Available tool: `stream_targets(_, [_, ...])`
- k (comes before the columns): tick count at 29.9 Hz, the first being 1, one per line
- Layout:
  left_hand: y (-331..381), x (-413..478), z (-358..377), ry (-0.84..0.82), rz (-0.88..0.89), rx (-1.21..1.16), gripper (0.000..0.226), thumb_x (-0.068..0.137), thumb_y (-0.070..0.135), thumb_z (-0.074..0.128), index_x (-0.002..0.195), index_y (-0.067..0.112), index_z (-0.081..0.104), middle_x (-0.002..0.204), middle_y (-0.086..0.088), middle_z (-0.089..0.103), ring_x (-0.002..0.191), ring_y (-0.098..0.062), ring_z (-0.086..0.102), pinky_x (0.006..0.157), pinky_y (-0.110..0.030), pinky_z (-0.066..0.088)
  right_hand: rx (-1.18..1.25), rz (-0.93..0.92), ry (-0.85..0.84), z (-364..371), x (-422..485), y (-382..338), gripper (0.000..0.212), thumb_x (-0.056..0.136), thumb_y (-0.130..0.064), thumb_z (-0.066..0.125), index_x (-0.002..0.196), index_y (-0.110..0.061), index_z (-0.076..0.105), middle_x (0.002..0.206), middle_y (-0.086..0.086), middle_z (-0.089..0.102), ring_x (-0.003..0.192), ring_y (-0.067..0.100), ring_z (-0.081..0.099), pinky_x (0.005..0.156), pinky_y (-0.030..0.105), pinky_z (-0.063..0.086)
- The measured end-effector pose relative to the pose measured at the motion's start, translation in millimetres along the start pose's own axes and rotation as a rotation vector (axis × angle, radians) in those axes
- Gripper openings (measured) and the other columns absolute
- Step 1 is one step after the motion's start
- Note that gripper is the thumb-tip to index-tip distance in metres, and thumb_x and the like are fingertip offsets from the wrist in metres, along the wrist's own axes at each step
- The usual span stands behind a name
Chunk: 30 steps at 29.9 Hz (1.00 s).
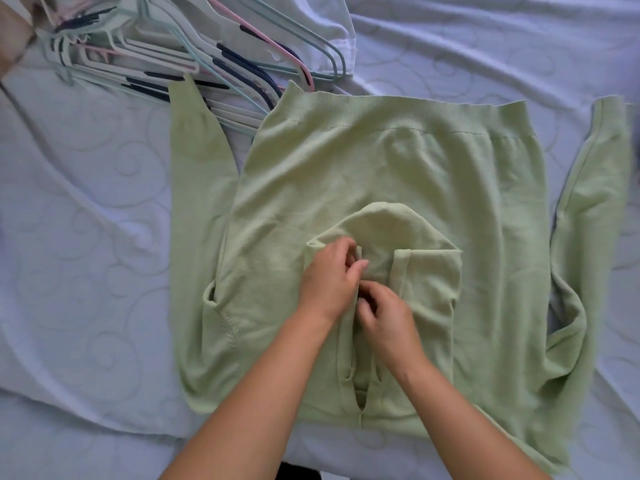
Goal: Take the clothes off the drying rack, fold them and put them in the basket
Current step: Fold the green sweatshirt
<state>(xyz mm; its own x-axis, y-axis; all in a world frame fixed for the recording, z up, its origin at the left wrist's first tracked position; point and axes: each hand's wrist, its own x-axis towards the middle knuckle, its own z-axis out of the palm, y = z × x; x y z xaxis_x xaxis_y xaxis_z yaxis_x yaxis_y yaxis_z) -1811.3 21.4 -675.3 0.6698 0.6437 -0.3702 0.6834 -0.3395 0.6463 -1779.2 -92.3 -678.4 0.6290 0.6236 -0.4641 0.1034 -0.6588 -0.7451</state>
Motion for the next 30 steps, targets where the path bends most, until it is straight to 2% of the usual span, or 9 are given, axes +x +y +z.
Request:
stream_targets(2, [-11.8, -6.5, 0.0, -0.043, 0.112, -0.007, 0.035, 0.09, 0.016, 0.044, 0.12, 0.001, 0.055, 0.112, -0.016, 0.059, 0.107, -0.027, 0.053, 0.095, -0.03, 0.037, 0.043, 0.039, -0.001, -2.9, -1.4, -4.9, 0.028, 0.089, -0.006, 0.049, 0.115, -0.01, 0.06, 0.109, 0.003, 0.065, 0.098, 0.011, 0.057, 0.092, 0.027, 0.045])
stream_targets(5, [-39.0, -32.7, 1.6, 0.043, 0.326, 0.129, 0.042, 0.09, 0.013, 0.037, 0.129, 0.003, 0.048, 0.131, -0.016, 0.054, 0.125, -0.019, 0.041, 0.106, -0.033, 0.029, -0.191, -0.279, 0.182, 0.3, -8.7, -9.6, 0.033, 0.087, -0.015, 0.042, 0.116, -0.009, 0.056, 0.116, 0.008, 0.06, 0.107, 0.019, 0.055, 0.092, 0.038, 0.049])
stream_targets(8, [-71.7, -69.3, 16.1, 0.025, 0.414, 0.422, 0.053, 0.092, 0.029, 0.036, 0.142, 0.01, 0.031, 0.146, -0.01, 0.04, 0.14, -0.016, 0.021, 0.114, -0.039, 0.014, -0.424, -0.575, 0.155, 13.1, 2.2, -3.7, 0.041, 0.092, -0.021, 0.039, 0.13, -0.01, 0.05, 0.14, 0.01, 0.048, 0.131, 0.02, 0.038, 0.109, 0.035, 0.03])
stream_targets(11, [-100.2, -84.8, 23.1, -0.024, 0.423, 0.588, 0.065, 0.097, 0.051, 0.019, 0.149, 0.014, 0.007, 0.155, -0.006, 0.016, 0.145, -0.016, 0.004, 0.115, -0.041, 0.009, -0.79, -0.535, 0.035, 16.1, 26.9, 17.8, 0.056, 0.1, -0.043, 0.013, 0.143, -0.01, 0.027, 0.153, 0.008, 0.026, 0.14, 0.019, 0.021, 0.115, 0.038, 0.013])
stream_targets(16, [-126.3, -121.4, 13.4, -0.075, 0.402, 0.606, 0.066, 0.094, 0.059, 0.019, 0.149, 0.023, 0.015, 0.156, -0.006, 0.01, 0.142, -0.022, 0.016, 0.113, -0.045, 0.014, -0.919, -0.472, 0.006, 19.2, 31.7, 32.3, 0.062, 0.097, -0.05, 0.012, 0.147, -0.014, 0.016, 0.156, 0.007, 0.014, 0.143, 0.022, 0.016, 0.116, 0.039, 0.008])
stream_targets(19, [-146.3, -158.6, 5.5, -0.07, 0.416, 0.541, 0.06, 0.093, 0.058, 0.025, 0.14, 0.023, 0.034, 0.151, -0.008, 0.022, 0.138, -0.024, 0.025, 0.11, -0.042, 0.02, -0.921, -0.45, -0.01, 17.9, 32.6, 28.2, 0.064, 0.097, -0.051, 0.006, 0.147, -0.014, 0.018, 0.157, 0.007, 0.012, 0.145, 0.019, 0.008, 0.117, 0.039, 0.007])
stream_targets(22, [-153.4, -175.1, -10.2, -0.021, 0.399, 0.43, 0.047, 0.095, 0.054, 0.027, 0.128, 0.026, 0.044, 0.136, 0.001, 0.042, 0.125, -0.016, 0.04, 0.104, -0.029, 0.028, -0.905, -0.446, 0.0, 15.9, 34.9, 25.3, 0.064, 0.096, -0.052, 0.007, 0.145, -0.014, 0.023, 0.156, 0.006, 0.016, 0.145, 0.015, -0.004, 0.117, 0.038, 0.007])
stream_targets(26, [-132.9, -157.2, -24.9, -0.029, -0.03, 0.044, 0.048, 0.086, 0.064, 0.038, 0.109, 0.025, 0.052, 0.085, 0.02, 0.049, 0.079, 0.006, 0.047, 0.071, -0.015, 0.038, -0.91, -0.454, 0.017, 16.0, 34.5, 17.4, 0.062, 0.096, -0.05, 0.017, 0.144, -0.013, 0.024, 0.154, 0.008, 0.02, 0.144, 0.018, 0.005, 0.115, 0.039, 0.008])
stream_targets(30, [-111.3, -127.2, -28.8, -0.192, -0.252, -0.224, 0.037, 0.064, 0.067, 0.045, 0.077, 0.033, 0.054, 0.064, 0.012, 0.054, 0.064, 0.004, 0.051, 0.063, -0.019, 0.038, -0.736, -0.518, 0.142, 14.2, 0.2, 4.3, 0.055, 0.082, -0.026, 0.041, 0.134, -0.01, 0.038, 0.147, 0.013, 0.029, 0.136, 0.027, 0.025, 0.114, 0.035, 0.012])
